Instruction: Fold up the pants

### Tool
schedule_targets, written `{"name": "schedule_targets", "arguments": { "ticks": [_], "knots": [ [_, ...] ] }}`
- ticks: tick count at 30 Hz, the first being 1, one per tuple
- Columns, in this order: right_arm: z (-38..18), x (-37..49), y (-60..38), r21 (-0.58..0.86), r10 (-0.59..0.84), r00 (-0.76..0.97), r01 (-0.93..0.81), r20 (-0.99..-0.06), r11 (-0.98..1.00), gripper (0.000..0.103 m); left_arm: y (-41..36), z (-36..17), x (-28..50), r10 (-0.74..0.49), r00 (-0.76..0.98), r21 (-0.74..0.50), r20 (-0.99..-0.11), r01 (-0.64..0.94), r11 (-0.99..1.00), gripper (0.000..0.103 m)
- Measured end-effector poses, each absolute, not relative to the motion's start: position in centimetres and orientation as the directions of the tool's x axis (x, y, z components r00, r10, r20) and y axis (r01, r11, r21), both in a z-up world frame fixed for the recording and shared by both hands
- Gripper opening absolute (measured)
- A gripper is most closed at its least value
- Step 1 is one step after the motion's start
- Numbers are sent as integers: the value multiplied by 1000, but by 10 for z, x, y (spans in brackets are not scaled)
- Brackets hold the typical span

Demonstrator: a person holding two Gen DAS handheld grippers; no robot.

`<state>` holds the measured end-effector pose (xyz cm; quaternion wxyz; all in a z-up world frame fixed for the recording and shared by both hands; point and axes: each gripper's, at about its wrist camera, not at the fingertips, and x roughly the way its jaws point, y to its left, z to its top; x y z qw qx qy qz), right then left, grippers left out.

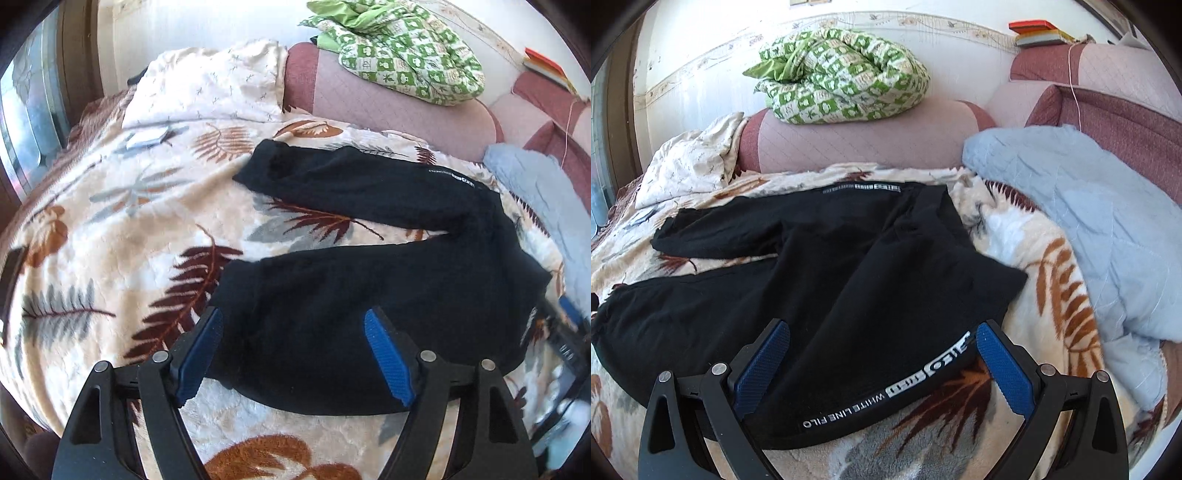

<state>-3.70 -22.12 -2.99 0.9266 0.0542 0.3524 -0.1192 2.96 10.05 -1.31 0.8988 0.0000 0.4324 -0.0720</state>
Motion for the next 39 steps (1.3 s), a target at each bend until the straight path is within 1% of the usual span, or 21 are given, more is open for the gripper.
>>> {"name": "schedule_targets", "arguments": {
  "ticks": [2,4,5,6,8,10,13,15,17,19,23,25,27,32,39],
  "knots": [
    [-25,-34,-219,31,-154,718,238,-679,971,100,95,-11,30,-105,631,-28,-769,131,991,79],
    [-26,-28,-220,84,-92,693,216,-715,973,90,92,-9,29,-107,635,-27,-765,135,990,79],
    [-28,-25,-220,118,-56,677,207,-734,971,76,90,-8,29,-109,634,-28,-765,136,990,79],
    [-33,-22,-222,165,-12,655,207,-755,964,58,88,-7,28,-108,635,-23,-765,140,990,79],
    [-41,-19,-226,257,71,623,213,-779,943,42,83,-5,25,-100,642,-3,-760,150,989,79],
    [-45,-19,-228,341,146,617,211,-773,916,42,78,0,21,-87,660,27,-747,160,987,79],
    [-37,-24,-227,375,155,652,212,-742,902,42,75,8,16,-75,684,62,-725,174,983,79],
    [-30,-25,-233,415,167,674,225,-720,882,46,74,14,16,-74,694,75,-716,182,980,79],
    [-22,-20,-241,428,174,672,232,-719,873,47,73,19,16,-75,699,84,-711,189,978,79],
    [-13,-12,-246,393,158,656,229,-738,890,48,72,24,19,-71,706,99,-705,198,975,79],
    [8,7,-259,312,104,649,214,-754,926,62,75,30,35,-105,683,78,-723,232,970,79],
    [17,20,-267,278,87,646,200,-758,939,64,76,31,47,-117,669,62,-734,237,969,79],
    [24,33,-274,247,71,643,188,-762,951,67,79,32,61,-108,671,71,-734,234,970,79],
    [27,73,-289,208,65,633,154,-771,966,72,86,28,103,-81,667,88,-740,216,972,79],
    [4,155,-310,201,122,566,80,-816,976,75,105,3,206,-95,594,11,-799,172,985,79]
  ]
}}
